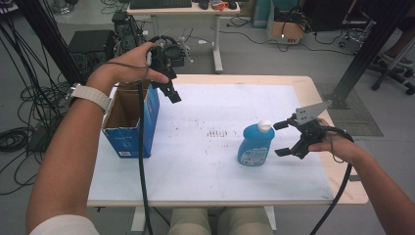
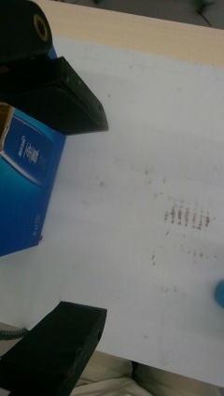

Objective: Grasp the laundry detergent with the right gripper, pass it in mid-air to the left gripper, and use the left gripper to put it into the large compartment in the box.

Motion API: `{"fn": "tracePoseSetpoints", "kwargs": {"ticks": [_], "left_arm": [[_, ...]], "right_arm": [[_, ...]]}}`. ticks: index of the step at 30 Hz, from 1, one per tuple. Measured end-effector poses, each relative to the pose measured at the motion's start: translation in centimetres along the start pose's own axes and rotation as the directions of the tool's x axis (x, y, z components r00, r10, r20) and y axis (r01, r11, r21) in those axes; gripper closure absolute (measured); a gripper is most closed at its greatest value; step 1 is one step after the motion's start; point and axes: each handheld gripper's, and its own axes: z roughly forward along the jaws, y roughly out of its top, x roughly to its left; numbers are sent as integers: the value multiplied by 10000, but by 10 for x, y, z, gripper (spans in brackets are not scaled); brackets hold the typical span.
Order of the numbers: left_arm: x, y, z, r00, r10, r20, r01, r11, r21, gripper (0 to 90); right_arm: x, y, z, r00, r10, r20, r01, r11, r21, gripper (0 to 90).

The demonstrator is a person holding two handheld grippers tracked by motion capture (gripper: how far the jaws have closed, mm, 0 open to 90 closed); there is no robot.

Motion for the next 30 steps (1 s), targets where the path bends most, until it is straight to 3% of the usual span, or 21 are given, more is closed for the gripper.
{"fn": "tracePoseSetpoints", "kwargs": {"ticks": [30], "left_arm": [[1, 0, 3, 10000, -36, 45, 36, 10000, -26, 100]], "right_arm": [[0, -7, 10, 10000, -87, 47, 89, 9982, -592, 35]]}}
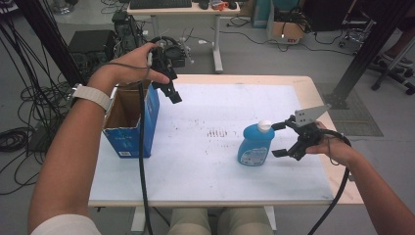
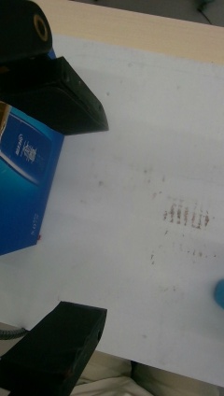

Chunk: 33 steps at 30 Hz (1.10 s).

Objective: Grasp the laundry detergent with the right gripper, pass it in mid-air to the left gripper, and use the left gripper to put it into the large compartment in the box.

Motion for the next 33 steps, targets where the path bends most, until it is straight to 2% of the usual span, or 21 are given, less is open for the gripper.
{"fn": "tracePoseSetpoints", "kwargs": {"ticks": [17, 33], "left_arm": [[0, -1, 1, 10000, -22, 24, 22, 10000, -5, 100], [0, -1, 2, 10000, -37, 30, 37, 10000, -12, 100]], "right_arm": [[1, -9, 8, 9998, 156, -99, -157, 9999, -40, 38], [0, -10, 8, 9999, 100, -57, -101, 9999, -107, 38]]}}
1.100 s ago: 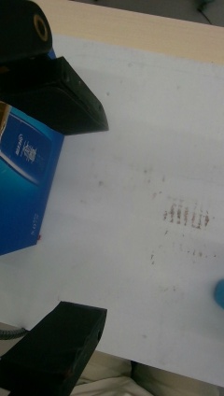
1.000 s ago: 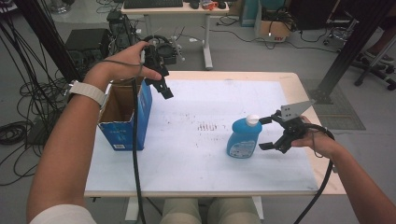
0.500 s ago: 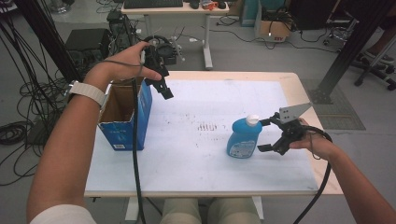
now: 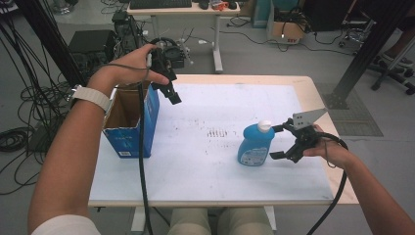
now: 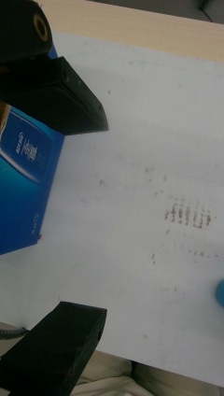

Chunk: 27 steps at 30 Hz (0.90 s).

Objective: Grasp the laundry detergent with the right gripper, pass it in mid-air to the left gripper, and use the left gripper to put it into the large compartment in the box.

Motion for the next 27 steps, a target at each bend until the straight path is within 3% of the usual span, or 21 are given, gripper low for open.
{"fn": "tracePoseSetpoints", "kwargs": {"ticks": [27], "left_arm": [[2, -1, 1, 10000, -41, 50, 41, 10000, -29, 100]], "right_arm": [[-1, -1, -2, 10000, 14, 28, -14, 10000, -22, 40]]}}
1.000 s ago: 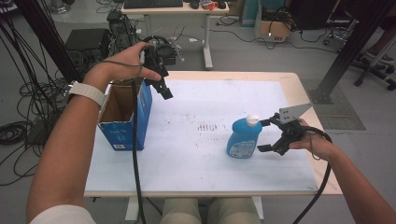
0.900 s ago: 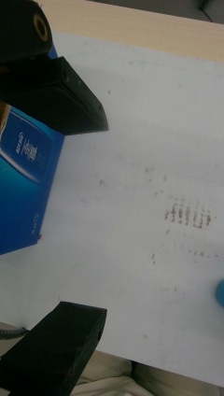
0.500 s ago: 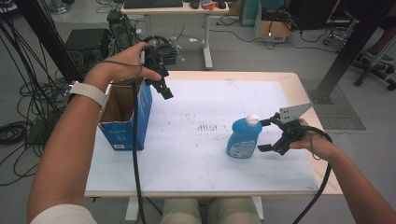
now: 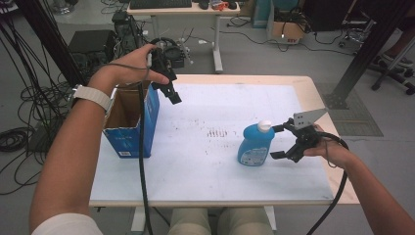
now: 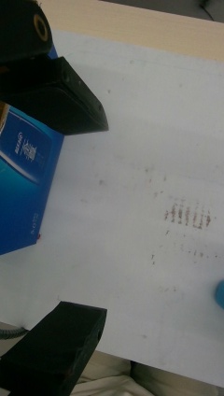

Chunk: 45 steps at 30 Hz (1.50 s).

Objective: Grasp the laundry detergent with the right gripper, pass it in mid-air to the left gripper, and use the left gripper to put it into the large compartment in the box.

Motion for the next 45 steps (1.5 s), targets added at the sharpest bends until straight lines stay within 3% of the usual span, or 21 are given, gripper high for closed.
{"fn": "tracePoseSetpoints", "kwargs": {"ticks": [45], "left_arm": [[0, 1, 0, 10000, -54, -17, 54, 10000, -37, 101]], "right_arm": [[1, -1, -1, 10000, 31, 64, -31, 10000, 66, 43]]}}
